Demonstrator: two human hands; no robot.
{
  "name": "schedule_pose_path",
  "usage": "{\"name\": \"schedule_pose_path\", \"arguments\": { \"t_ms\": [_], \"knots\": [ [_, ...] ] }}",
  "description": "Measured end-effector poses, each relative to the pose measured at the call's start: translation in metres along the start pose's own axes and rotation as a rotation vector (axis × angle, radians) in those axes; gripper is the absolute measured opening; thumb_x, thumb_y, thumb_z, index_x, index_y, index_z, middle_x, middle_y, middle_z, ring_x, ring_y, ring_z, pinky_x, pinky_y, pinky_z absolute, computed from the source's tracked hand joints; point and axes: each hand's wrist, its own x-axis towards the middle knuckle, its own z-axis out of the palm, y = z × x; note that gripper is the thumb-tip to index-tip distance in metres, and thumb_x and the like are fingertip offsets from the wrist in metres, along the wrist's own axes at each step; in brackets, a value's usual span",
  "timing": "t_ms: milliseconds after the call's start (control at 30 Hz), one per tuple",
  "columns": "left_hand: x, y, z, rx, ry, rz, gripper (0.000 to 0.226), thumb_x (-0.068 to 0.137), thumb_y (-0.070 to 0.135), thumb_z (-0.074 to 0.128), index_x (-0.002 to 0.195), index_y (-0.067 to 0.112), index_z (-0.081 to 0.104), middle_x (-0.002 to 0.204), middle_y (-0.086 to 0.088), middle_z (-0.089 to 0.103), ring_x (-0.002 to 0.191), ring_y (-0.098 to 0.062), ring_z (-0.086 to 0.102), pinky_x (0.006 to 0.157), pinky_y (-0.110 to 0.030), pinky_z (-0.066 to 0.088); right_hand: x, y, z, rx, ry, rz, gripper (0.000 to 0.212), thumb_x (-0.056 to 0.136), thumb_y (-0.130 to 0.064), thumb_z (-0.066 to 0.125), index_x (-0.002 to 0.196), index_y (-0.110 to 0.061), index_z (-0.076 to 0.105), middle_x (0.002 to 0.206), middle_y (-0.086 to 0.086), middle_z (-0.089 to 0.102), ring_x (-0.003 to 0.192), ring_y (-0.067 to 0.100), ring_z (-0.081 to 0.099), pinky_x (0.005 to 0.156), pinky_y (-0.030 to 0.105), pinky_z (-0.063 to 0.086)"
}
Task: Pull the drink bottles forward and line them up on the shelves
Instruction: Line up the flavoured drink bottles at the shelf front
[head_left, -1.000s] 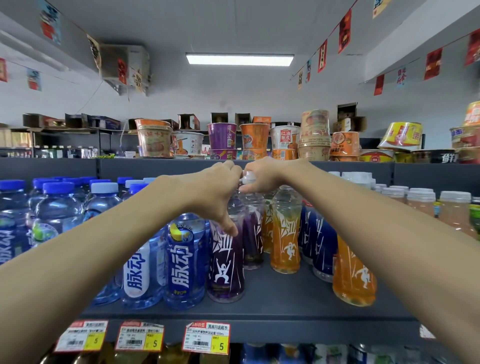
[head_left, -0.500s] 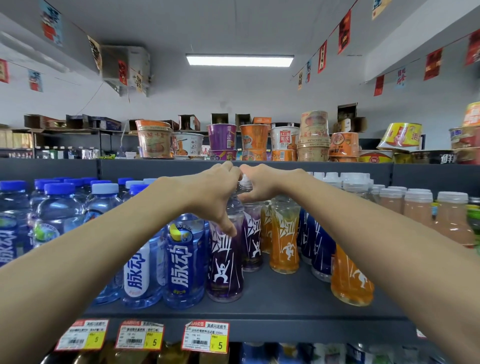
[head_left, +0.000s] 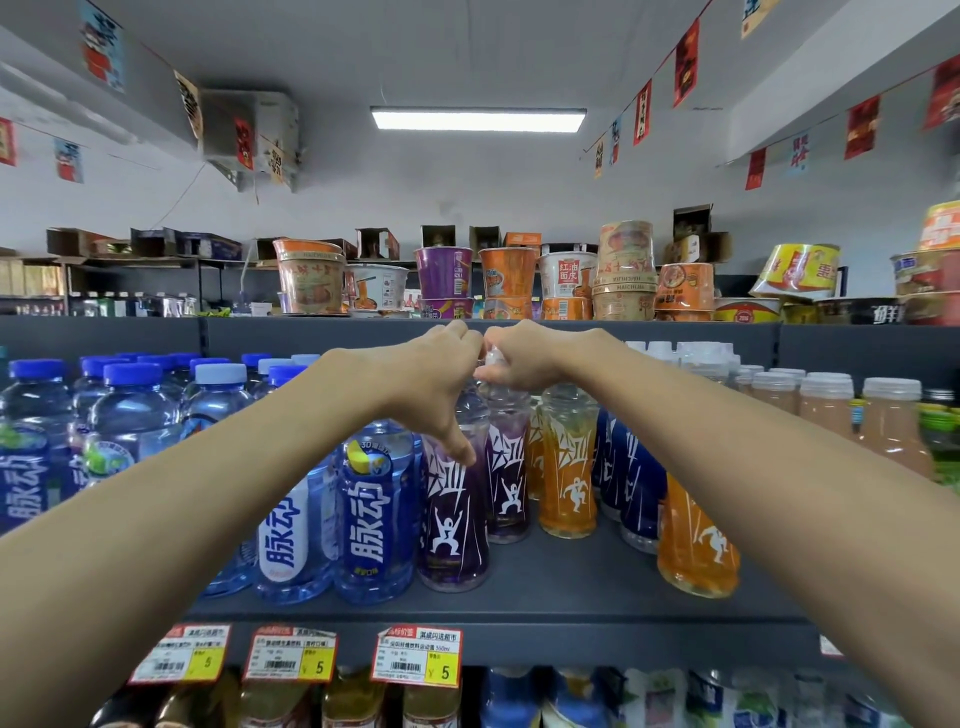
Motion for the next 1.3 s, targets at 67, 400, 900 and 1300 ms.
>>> {"name": "schedule_pose_path", "arguments": {
  "t_ms": [67,400,900,1300],
  "knots": [
    [0.0,-0.001,0.0,-0.002,0.003,0.003,0.104,0.049,0.071,0.085,0.125,0.016,0.041,0.113,0.001,0.039,0.105,-0.016,0.04,0.085,-0.025,0.038,-0.002,-0.001,0.003,0.025,0.013,0.026,0.052,0.102,-0.05,0.048,0.135,-0.011,0.044,0.12,0.011,0.062,0.097,0.023,0.056,0.08,0.037,0.048],
    [0.005,0.009,-0.007,-0.041,-0.055,-0.018,0.101,0.048,0.069,0.087,0.12,0.017,0.039,0.113,-0.001,0.039,0.099,-0.017,0.048,0.091,-0.036,0.053,-0.078,0.009,0.014,-0.111,0.568,0.054,0.054,0.097,-0.036,0.056,0.144,-0.012,0.043,0.133,0.013,0.057,0.123,0.031,0.052,0.105,0.045,0.038],
    [-0.004,0.041,0.014,-0.4,0.18,-0.047,0.121,0.054,0.047,0.093,0.147,0.031,0.017,0.137,0.006,0.023,0.119,-0.018,0.041,0.094,-0.026,0.04,-0.174,0.042,0.062,0.081,0.953,0.426,0.075,0.086,-0.036,0.069,0.148,-0.017,0.032,0.153,0.015,0.034,0.142,0.031,0.034,0.116,0.049,0.035],
    [-0.065,0.113,0.117,-0.917,0.581,-0.404,0.098,0.076,0.024,0.085,0.152,0.017,0.023,0.128,0.013,0.045,0.118,-0.001,0.043,0.099,-0.019,0.032,-0.202,0.015,0.136,0.705,0.992,0.549,0.083,0.09,-0.015,0.069,0.156,-0.01,0.02,0.155,0.014,0.031,0.143,0.023,0.029,0.119,0.035,0.024]
  ]
}}
